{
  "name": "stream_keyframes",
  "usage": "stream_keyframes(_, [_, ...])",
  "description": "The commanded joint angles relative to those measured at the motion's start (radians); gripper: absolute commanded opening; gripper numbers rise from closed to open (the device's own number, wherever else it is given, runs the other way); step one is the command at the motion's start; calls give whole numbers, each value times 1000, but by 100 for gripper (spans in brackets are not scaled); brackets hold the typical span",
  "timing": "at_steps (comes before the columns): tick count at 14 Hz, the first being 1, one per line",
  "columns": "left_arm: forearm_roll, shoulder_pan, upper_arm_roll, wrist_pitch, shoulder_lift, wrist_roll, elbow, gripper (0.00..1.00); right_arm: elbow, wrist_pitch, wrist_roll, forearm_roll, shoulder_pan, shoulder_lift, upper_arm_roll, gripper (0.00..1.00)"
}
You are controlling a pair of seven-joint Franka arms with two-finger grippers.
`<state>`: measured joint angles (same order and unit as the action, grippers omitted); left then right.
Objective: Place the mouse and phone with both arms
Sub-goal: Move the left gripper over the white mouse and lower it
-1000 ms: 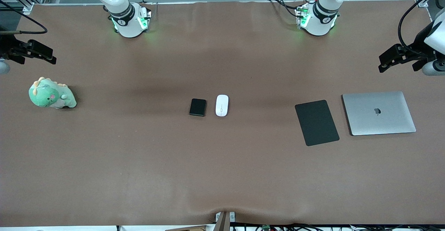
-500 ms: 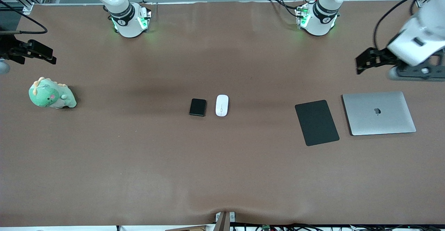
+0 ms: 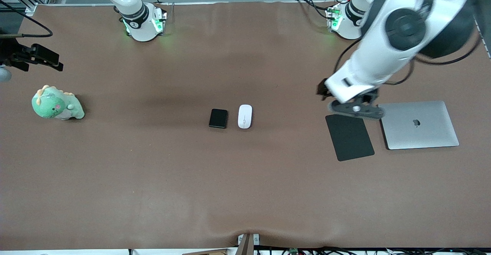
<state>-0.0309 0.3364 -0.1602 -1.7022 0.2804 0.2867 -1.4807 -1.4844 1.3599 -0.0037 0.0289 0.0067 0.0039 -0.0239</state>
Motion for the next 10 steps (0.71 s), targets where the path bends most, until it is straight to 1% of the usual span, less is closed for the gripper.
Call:
stream_keyframes(1, [-12,71,4,-100,109,87,43,100,9,-1,-4,55,-17,11,2,100])
stream_keyframes(3, [-14,128,4,-173,179,175,48,100,19,-2,-1,65,-19,50,1,100])
stream_keyframes(6, [-17,206,4,-235,264,236,43,100,24,2,-6,59,-14,63,-1,100])
stream_keyframes(7, [-17,237,5,-270,290,276,39,100,26,-1,-4,52,-7,100,-1,100])
stream_keyframes(8, [-30,262,7,-302,315,326,33,100,26,1,-6,52,-11,113,1,100])
stream_keyframes(10, [-113,295,4,-327,364,377,33,100,26,1,-6,65,-20,119,-1,100])
